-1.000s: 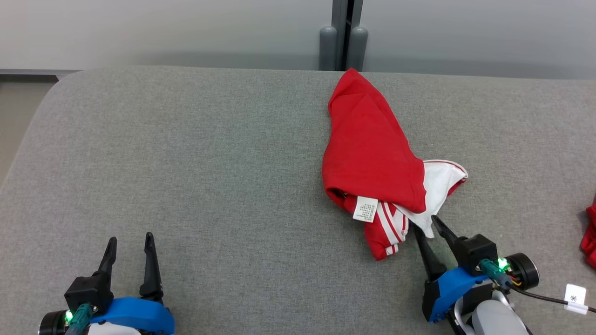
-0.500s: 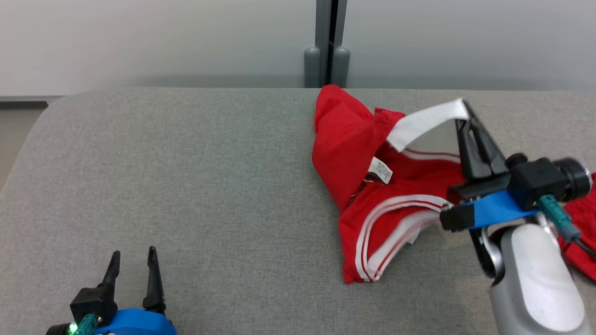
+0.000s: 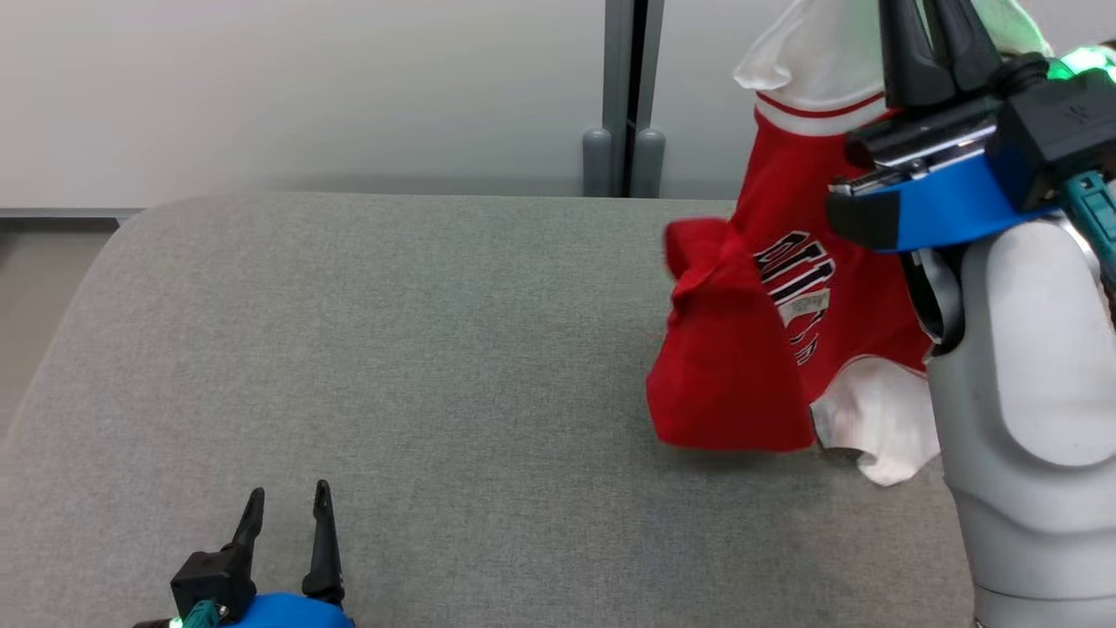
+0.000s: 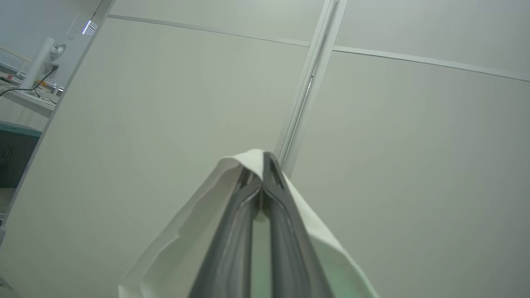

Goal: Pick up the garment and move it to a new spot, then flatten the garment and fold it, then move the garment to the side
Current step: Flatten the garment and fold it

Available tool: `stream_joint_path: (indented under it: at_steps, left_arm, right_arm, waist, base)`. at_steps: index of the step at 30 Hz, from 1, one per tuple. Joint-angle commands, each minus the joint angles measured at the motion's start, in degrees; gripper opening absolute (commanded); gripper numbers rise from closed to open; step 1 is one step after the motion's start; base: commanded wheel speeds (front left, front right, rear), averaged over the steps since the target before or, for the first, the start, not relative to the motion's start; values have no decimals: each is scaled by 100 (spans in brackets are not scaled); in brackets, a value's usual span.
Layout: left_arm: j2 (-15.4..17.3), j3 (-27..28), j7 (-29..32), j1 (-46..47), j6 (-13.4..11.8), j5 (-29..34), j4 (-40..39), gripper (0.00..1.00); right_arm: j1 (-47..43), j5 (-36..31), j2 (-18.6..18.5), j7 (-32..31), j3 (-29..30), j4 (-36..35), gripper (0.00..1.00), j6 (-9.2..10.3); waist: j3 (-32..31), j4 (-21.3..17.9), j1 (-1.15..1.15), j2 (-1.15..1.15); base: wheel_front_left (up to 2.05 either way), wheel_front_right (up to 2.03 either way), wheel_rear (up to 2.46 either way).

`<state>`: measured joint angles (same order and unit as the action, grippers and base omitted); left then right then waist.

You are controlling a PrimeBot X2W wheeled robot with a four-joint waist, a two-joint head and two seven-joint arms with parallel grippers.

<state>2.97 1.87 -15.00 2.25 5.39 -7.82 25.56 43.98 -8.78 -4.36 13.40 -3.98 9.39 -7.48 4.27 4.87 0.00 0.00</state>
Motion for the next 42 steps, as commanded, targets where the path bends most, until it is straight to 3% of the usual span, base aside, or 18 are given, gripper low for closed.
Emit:
stream_joint_path:
  at_steps: [1,12,22,27,36,42]
  left_arm:
    - [-4,-37,-26,-57,-19,-37,21,100]
    - [-6,-186,-26,-12,-85,-117,146,100]
    - [-6,-372,-27,103,-62,-221,173,100]
    - [-7,-438,-27,219,-7,-159,229,100]
    - [-9,-606,-26,282,0,-135,315,100]
    - [-9,-470,-25,177,-15,-78,325,100]
  right_arm:
    - [167,54,-13,-4,-79,70,0,-2]
    - [1646,317,123,91,-842,822,0,-2]
    - [2082,-262,34,164,-101,1821,0,-2]
    - [2258,-433,82,180,-61,2065,0,-2]
    - [2840,-341,133,186,-164,2033,0,-2]
    - [2598,-263,120,181,358,1724,0,-2]
  waist:
    - [32,89,0,0]
    - [30,548,0,0]
    - [240,1004,0,0]
    - [356,1278,0,0]
    - [348,1805,0,0]
    - [351,1699,0,0]
  base:
    - [0,0,0]
    - [0,0,0]
    - [0,0,0]
    - [0,0,0]
    - [0,0,0]
    - [0,0,0]
